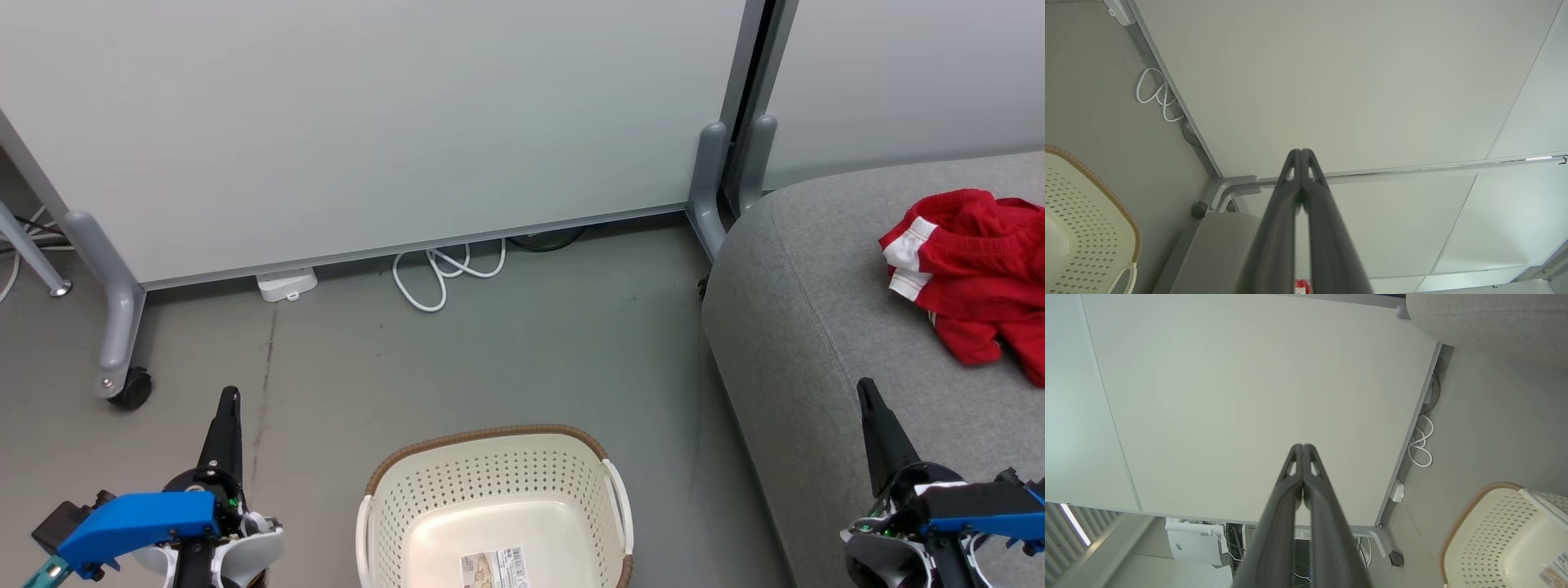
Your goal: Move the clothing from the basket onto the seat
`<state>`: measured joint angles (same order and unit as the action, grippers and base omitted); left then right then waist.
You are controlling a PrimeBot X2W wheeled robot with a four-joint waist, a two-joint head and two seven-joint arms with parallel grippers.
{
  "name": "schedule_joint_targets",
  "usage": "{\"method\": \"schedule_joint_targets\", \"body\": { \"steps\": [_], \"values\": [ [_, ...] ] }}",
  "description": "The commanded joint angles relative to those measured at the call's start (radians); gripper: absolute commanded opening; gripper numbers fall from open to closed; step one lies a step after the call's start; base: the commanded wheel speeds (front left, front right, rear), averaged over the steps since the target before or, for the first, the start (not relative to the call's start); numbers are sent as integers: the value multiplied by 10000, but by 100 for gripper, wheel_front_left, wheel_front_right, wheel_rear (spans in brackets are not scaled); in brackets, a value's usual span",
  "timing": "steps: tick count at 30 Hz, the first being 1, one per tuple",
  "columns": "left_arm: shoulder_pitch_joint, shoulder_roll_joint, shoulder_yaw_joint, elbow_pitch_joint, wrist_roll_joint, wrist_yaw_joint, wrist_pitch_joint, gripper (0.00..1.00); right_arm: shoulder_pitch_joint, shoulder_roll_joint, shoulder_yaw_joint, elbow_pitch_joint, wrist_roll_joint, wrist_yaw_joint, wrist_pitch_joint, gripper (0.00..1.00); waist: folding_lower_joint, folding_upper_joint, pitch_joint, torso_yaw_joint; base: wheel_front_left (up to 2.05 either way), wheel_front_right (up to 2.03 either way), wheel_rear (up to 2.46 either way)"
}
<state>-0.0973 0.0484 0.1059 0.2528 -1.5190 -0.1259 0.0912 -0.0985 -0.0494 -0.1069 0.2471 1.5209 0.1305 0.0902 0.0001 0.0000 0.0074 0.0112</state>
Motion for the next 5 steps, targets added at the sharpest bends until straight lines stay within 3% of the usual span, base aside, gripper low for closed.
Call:
{"method": "schedule_joint_targets", "body": {
  "steps": [1,5],
  "values": [
    [-145,31,40,-62,-154,-78,66,0,-118,-15,-37,-43,162,4,64,0,-1,0,-3,-8,0,0,0],
    [-149,32,57,-76,-434,-81,132,0,-133,-15,-56,-41,444,4,139,0,-1,0,-16,-42,0,0,0]
  ]
}}
